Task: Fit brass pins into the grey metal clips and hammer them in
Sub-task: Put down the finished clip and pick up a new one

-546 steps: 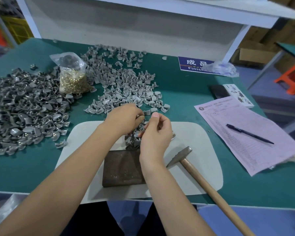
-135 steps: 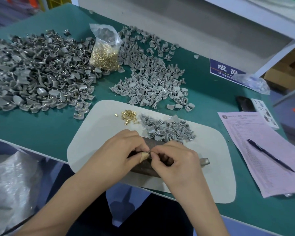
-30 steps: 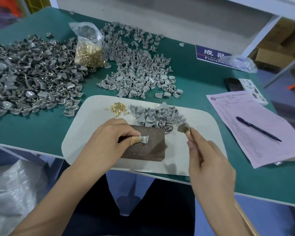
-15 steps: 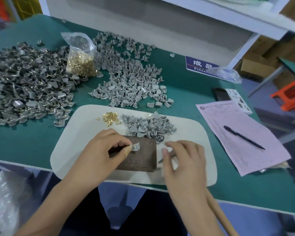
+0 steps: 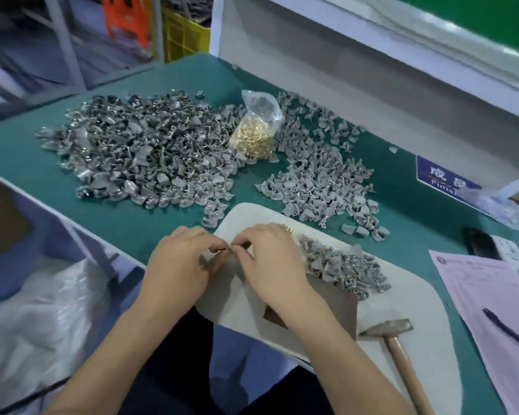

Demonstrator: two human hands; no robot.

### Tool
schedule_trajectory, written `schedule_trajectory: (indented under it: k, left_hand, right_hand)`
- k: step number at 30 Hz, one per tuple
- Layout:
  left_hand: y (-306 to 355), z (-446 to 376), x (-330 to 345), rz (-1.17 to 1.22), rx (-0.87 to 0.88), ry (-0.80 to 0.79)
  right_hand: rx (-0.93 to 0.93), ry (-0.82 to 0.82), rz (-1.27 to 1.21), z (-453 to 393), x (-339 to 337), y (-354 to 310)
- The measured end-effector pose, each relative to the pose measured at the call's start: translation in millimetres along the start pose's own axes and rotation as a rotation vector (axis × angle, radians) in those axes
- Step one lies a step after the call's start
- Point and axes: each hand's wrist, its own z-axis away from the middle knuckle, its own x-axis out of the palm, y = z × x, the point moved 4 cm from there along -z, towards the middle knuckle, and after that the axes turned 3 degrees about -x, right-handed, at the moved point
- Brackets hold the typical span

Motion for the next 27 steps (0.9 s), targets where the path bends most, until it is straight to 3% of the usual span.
schedule_trajectory:
  k: [3, 13, 20, 27]
  left_hand:
    - [-26, -2, -7, -0.092, -0.096, -0.04]
    - [-50, -14, -3, 0.003, -0.208, 0.058]
    - [-54, -10, -1, 0.065, -0.221, 0.128]
    - [-47, -7, -9, 0.087, -0.114, 0.13]
  right_hand:
    - [-0.023, -0.066, 0.02, -25, 21, -15]
    - [0.044, 0.025, 0.08, -54, 41, -25]
    - [0.064, 0.083, -0.065, -49, 40, -19]
    - [0.193, 0.328, -0.213, -23, -12, 10]
